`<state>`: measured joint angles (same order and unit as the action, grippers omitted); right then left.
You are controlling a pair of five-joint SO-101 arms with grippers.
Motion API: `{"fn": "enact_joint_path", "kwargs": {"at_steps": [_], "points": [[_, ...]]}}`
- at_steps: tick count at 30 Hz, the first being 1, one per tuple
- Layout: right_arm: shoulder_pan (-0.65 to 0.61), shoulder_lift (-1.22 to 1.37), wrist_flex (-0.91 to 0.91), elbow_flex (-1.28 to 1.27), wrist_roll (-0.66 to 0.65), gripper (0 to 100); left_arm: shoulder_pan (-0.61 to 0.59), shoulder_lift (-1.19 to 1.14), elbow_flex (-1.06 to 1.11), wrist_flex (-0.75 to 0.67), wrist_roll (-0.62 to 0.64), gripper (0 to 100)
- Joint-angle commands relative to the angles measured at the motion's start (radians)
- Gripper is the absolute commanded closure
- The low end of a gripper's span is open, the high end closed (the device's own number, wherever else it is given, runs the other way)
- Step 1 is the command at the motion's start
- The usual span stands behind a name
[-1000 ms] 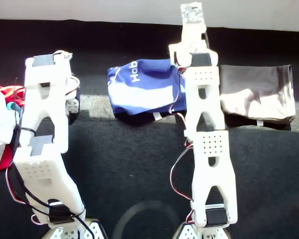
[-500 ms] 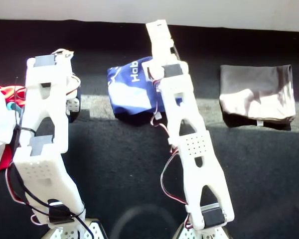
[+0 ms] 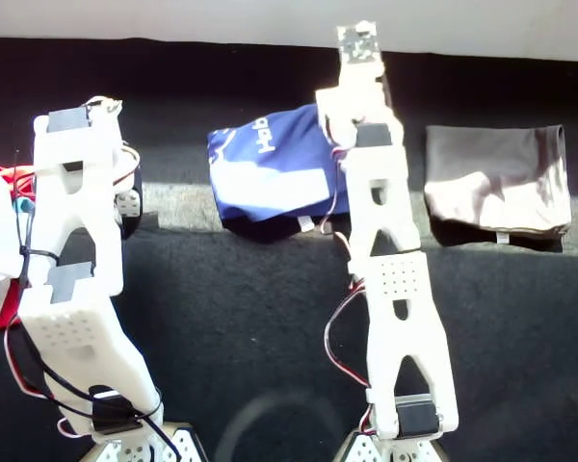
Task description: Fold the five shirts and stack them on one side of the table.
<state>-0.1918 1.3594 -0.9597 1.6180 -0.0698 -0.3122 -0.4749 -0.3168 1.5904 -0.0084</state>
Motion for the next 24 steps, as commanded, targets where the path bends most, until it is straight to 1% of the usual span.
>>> {"fn": "enact_joint_path", "kwargs": {"at_steps": [1,5,8,12,16,20,24], "points": [[0.012,-0.041,-0.182,0.168,0.002,81.8,-0.002,0.058,-0.007,0.0,0.002,99],[0.021,-0.133,-0.381,0.147,0.005,81.8,-0.002,0.062,-0.012,0.002,0.002,99],[0.015,-0.206,-0.526,0.14,0.005,81.8,-0.002,0.107,0.001,0.011,0.002,99],[0.007,-0.268,-0.662,0.137,0.0,81.8,-0.001,0.206,0.008,0.014,0.002,99],[-0.028,-0.28,-0.765,0.139,-0.002,81.8,0.004,0.278,0.039,0.009,0.002,99],[-0.059,-0.266,-0.799,0.136,-0.002,81.8,0.036,0.292,0.108,0.006,0.002,99],[-0.054,-0.191,-0.727,0.136,-0.002,81.8,0.053,0.302,0.2,-0.055,0.002,99]]}}
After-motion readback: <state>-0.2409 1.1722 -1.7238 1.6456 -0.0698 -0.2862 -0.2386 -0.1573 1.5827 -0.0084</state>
